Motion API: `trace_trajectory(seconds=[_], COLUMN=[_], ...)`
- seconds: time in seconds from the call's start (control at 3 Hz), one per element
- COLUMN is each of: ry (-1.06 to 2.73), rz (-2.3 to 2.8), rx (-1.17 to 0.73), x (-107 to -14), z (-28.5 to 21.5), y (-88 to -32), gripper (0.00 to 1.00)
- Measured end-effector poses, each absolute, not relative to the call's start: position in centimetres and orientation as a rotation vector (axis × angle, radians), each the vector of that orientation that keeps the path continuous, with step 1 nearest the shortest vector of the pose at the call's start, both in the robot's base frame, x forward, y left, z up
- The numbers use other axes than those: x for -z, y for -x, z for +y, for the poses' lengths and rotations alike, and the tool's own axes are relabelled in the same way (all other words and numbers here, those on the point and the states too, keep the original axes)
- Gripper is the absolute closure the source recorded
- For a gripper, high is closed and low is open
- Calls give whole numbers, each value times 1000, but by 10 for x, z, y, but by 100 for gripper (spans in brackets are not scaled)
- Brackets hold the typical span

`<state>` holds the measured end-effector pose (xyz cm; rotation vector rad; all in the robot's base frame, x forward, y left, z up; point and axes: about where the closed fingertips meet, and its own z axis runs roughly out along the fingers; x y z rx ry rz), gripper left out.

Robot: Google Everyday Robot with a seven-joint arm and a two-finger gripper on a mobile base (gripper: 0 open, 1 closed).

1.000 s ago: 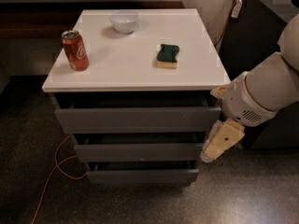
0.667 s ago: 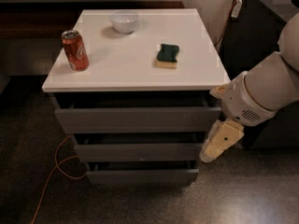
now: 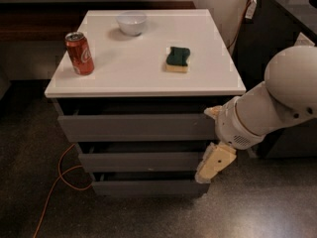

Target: Place coke can into middle drawer

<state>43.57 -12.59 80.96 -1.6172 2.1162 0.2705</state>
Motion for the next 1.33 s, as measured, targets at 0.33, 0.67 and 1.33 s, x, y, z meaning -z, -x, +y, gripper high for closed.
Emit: trace_trajectory(seconds=[0.33,0.67,1.33], ry=[1637,1658,1674], rz=[2083,2067,2060], rx=[-307,-336,-378], x=[-775,-747,-712], z=[-108,-93,-75], y=[-438,-439,-442], gripper=[0,0,0])
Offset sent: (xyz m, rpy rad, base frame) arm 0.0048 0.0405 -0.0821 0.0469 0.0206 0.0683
